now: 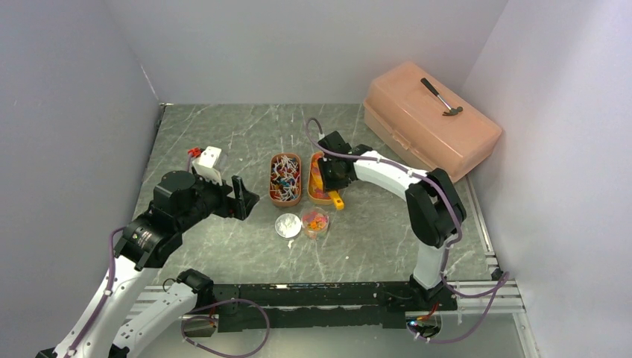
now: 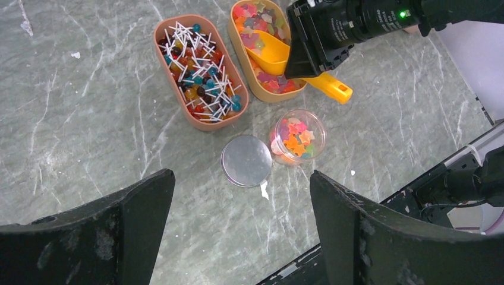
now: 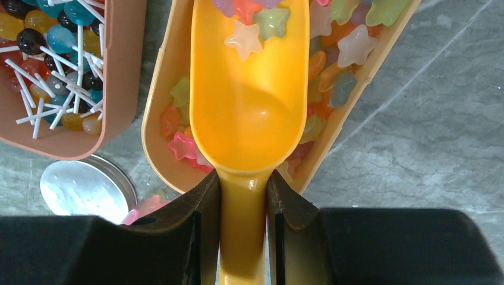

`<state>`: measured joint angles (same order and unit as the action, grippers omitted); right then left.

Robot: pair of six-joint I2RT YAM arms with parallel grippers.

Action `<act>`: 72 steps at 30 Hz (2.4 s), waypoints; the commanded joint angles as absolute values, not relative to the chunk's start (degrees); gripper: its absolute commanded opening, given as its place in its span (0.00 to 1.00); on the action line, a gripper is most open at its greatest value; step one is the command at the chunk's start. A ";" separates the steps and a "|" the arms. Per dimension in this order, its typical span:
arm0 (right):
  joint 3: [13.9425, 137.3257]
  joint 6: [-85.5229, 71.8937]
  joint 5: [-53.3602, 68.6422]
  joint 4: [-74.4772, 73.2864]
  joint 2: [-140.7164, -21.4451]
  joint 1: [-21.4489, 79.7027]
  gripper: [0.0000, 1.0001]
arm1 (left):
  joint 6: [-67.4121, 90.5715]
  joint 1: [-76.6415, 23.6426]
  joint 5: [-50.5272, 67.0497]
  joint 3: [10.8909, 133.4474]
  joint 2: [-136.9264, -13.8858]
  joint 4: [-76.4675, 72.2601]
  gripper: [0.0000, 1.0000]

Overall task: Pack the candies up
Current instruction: Scoop the fake candies from the storage box, then place the fake candies in the packing bottle.

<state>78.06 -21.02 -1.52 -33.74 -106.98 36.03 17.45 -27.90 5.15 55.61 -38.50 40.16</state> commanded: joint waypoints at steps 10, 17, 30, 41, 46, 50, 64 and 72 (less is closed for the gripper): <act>68.71 -19.09 -2.73 -24.41 -96.75 36.50 0.00 | 17.52 -27.16 6.37 55.90 -39.00 38.84 0.89; 64.25 -18.31 -2.36 -21.40 -91.51 36.99 0.00 | 17.52 -27.08 6.24 55.86 -39.19 38.80 0.89; 53.44 -16.16 -3.45 -19.44 -74.54 39.36 0.00 | 17.65 -27.07 6.00 55.72 -39.60 38.76 0.89; 49.72 -16.69 -4.15 -28.07 -59.20 46.18 0.00 | 17.76 -27.08 6.50 55.50 -39.81 38.49 0.89; 51.19 -18.77 -3.96 -34.01 -57.03 50.71 0.00 | 17.79 -27.07 6.43 55.68 -40.04 38.61 0.89; 53.50 -20.26 -3.01 -39.23 -57.40 54.59 0.00 | 17.75 -27.07 6.16 55.63 -39.84 38.52 0.89; 58.10 -22.26 1.26 -52.44 -60.72 59.19 0.00 | 17.68 -27.00 6.34 55.79 -39.82 38.80 0.89; 61.59 -21.58 1.31 -58.45 -65.07 59.11 0.00 | 17.69 -27.02 6.35 55.81 -39.14 38.79 0.89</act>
